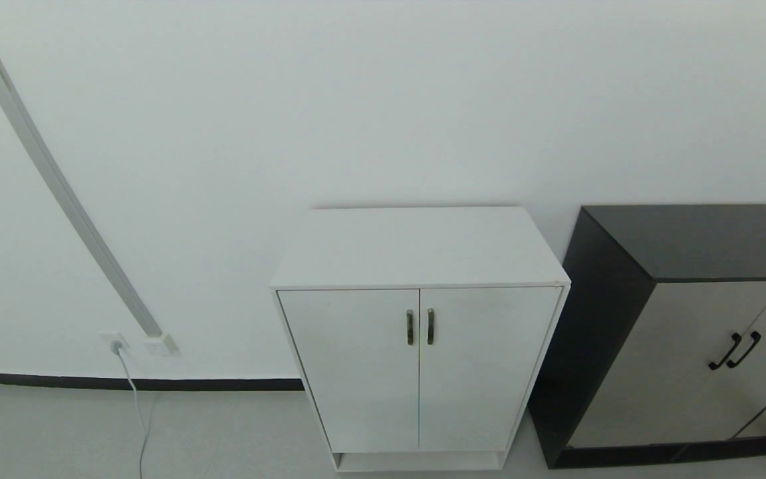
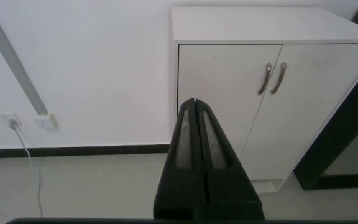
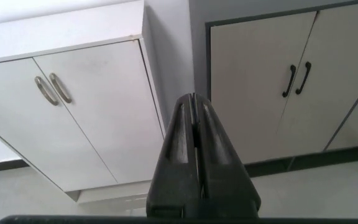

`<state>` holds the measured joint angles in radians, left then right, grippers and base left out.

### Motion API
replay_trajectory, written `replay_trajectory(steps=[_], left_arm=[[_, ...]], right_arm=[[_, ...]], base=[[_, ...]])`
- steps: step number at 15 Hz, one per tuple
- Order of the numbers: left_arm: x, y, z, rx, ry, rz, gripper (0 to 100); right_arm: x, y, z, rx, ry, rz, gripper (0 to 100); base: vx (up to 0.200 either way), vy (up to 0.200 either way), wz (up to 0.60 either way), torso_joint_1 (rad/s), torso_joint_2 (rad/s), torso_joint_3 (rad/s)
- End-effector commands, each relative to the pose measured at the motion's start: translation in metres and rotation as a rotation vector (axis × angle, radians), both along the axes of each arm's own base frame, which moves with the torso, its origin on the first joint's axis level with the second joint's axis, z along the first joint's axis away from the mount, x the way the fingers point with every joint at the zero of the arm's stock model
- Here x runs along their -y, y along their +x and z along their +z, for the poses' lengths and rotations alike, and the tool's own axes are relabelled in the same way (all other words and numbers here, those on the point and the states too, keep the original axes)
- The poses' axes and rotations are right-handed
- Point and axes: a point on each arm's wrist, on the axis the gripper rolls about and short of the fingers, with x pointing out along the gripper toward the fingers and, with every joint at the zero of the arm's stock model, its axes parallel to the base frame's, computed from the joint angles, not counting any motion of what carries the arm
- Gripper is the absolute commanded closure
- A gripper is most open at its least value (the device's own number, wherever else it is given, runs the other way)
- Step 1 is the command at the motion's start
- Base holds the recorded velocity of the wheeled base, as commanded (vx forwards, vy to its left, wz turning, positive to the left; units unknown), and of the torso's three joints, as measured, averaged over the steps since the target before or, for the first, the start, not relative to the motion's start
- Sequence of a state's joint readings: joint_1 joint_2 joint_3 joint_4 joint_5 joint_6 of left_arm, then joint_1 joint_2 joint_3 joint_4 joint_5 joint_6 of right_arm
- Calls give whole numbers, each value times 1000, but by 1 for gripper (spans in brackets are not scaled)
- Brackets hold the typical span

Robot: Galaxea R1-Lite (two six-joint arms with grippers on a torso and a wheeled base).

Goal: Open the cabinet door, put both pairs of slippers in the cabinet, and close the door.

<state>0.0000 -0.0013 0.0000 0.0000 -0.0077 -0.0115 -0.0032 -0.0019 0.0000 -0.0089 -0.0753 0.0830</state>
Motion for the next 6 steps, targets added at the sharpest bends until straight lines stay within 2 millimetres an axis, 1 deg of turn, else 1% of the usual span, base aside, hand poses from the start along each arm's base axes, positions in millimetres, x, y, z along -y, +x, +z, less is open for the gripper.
replay_trajectory(steps=[1, 6], left_arm=[[0, 0, 0, -1, -1, 0, 100], [0, 0, 0, -1, -1, 0, 100]], right_arm=[[0, 0, 0, -2, -2, 0, 100], [0, 0, 0, -3, -3, 2, 100]], base=[[0, 0, 0, 0, 0, 0], [0, 0, 0, 0, 0, 0]])
